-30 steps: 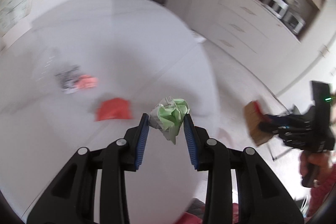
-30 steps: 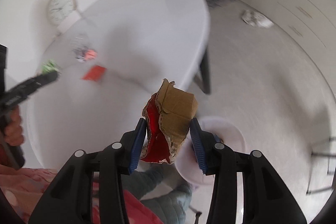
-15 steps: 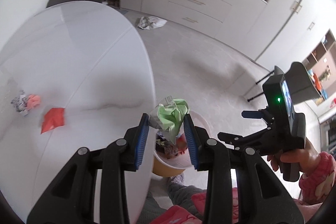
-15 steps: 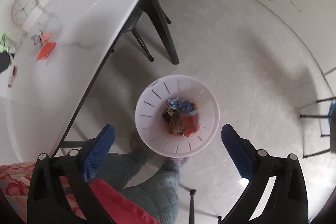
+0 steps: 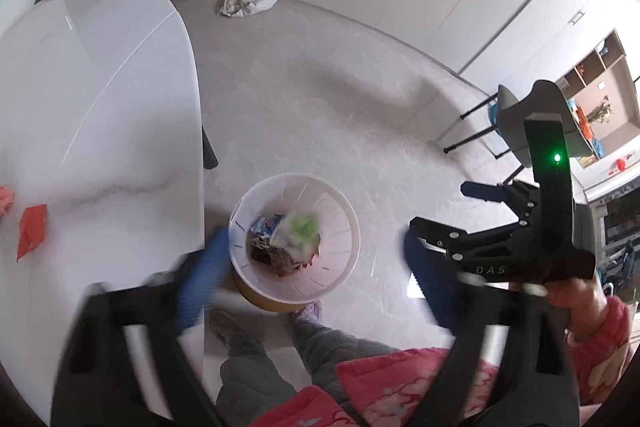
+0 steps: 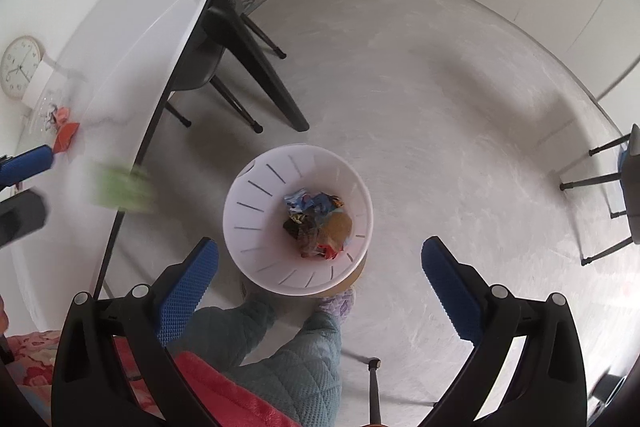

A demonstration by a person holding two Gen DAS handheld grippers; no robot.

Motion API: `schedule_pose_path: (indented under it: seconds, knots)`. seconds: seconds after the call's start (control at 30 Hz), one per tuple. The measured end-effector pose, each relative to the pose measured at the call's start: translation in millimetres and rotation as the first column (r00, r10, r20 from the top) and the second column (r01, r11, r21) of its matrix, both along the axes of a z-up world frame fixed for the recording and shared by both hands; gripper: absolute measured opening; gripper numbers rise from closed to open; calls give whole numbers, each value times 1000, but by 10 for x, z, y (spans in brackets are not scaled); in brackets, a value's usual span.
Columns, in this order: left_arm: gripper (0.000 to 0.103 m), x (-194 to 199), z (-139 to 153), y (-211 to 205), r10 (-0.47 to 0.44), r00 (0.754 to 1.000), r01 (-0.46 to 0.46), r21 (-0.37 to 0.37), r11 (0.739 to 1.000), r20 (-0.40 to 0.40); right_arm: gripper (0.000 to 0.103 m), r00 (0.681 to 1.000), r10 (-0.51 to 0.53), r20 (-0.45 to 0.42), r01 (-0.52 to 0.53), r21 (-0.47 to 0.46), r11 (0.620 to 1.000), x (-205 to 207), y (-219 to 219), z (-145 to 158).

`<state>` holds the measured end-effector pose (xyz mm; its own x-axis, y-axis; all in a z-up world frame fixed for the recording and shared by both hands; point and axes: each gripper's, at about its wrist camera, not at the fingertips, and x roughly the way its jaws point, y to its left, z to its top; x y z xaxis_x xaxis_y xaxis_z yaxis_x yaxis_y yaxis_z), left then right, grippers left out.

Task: Collect trash
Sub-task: 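Carry both items over the bin and open both tools to drop them, then move both open tools back to the table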

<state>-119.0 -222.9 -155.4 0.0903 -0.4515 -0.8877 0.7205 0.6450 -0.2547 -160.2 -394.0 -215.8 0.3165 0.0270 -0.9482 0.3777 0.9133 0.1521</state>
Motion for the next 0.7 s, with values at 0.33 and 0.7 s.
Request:
schedule_pose_path:
  seconds: [0.33,0.7]
  knots:
    - [95,-72,56,-35,-39,998,38,18,999,52,101,1000,-6,7,6,7,1000,7,14,-3]
    - [95,-15,152,152,3,999,-2,-17,1000,51,101,1000,22,8,-22,-3,1000,90,114,25]
